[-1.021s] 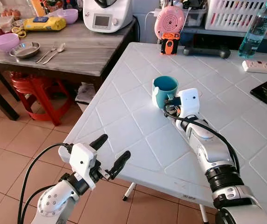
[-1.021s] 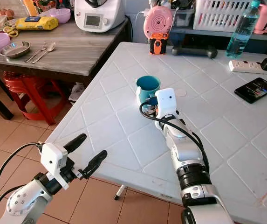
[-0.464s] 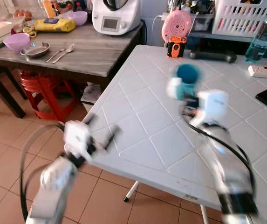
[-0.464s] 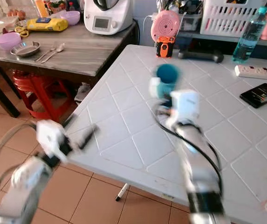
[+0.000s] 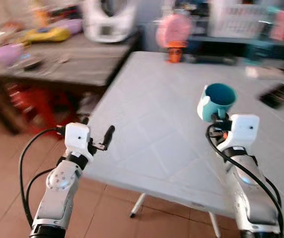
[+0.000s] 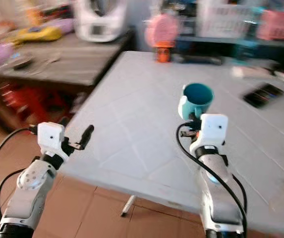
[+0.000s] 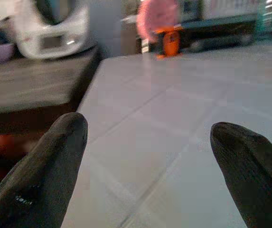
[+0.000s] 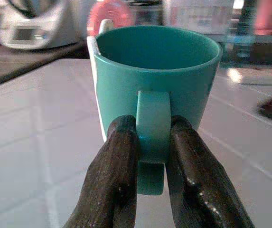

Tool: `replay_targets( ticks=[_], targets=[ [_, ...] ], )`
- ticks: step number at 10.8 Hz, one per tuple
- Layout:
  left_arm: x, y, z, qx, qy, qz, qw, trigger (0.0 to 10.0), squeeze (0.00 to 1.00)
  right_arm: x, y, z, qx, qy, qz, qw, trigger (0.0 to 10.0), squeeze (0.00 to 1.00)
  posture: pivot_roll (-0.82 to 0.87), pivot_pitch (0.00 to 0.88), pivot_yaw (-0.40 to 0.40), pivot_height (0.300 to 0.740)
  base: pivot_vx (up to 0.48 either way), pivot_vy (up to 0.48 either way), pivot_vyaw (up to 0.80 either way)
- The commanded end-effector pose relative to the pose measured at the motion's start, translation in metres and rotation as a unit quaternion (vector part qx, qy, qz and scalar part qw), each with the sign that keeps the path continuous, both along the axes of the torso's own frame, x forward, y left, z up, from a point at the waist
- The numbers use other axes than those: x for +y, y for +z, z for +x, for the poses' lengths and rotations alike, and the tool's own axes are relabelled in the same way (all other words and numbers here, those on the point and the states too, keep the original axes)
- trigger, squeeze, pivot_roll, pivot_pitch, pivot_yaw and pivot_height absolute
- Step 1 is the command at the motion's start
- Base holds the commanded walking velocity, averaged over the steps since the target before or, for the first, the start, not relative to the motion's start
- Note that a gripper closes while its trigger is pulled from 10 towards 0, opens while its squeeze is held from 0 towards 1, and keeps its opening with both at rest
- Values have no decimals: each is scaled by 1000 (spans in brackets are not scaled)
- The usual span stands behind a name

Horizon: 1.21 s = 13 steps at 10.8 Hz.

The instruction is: Setting the table

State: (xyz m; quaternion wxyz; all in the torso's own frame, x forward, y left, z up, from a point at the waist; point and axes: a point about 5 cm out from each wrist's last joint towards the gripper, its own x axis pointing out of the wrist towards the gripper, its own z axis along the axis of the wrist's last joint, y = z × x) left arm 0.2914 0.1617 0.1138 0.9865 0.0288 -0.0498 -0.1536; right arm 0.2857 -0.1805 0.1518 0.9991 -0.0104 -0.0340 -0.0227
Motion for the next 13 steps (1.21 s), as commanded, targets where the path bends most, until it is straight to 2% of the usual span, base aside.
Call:
replay_targets(
  ticks=[1,3,7,13],
  targets=[
    [-2,2,2,-10,-7,1,1000,10000,0,2,9,-2,-13,-1,0,1000,10000,0,-63,0,75,740,0,390,-800],
    [-8,1,1,-10,-13,-8,1000,10000,0,4,11,-1,-14,4,2,1000,10000,0,-58,0,77,740,0,420,-709],
    [-6,2,2,-13,-18,-5,1000,10000,0,13,11,3,-15,13,6,1000,10000,0,-49,0,85,740,0,456,0],
    [-11,0,1,-14,-17,-11,1000,10000,0,9,13,6,-20,16,-5,1000,10000,0,-52,0,65,740,0,476,0]
  ],
)
